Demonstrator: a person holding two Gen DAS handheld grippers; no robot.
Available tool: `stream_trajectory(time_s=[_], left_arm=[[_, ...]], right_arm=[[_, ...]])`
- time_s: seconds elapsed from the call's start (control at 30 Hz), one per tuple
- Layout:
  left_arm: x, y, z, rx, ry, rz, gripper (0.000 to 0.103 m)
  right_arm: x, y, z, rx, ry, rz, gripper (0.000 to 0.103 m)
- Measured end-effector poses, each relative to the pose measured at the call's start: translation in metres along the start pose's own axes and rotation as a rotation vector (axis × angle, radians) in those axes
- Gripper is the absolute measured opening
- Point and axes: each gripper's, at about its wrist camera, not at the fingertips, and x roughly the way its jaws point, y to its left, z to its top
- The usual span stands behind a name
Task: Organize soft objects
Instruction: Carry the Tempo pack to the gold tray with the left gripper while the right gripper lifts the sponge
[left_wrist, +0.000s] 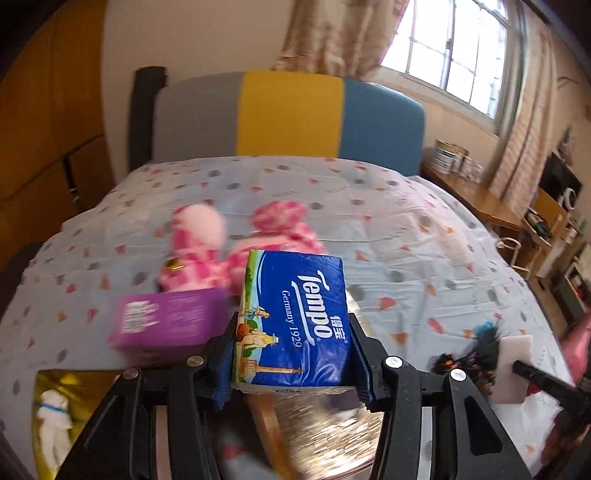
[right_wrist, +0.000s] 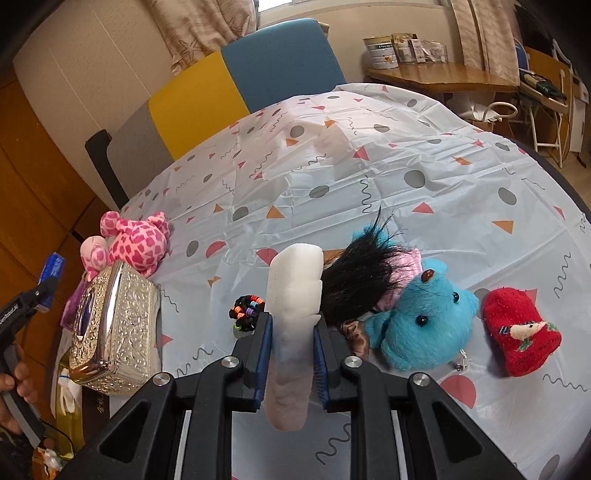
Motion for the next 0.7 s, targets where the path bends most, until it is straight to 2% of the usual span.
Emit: stream_trajectory(time_s=[0.33,0.7], left_arm=[[-0.047,0.069,-0.052,-0.087,-0.034,0.114,0.052],[-0.089,0.104,-0.106,-0.127,-0.062,0.198,0.052]], right_arm=[[0.005,0.006,-0.003,-0.042,0.019,-0.035,0.020],[0.015,0.014,-0.010,-0.090,0.054,-0.093,0.020]])
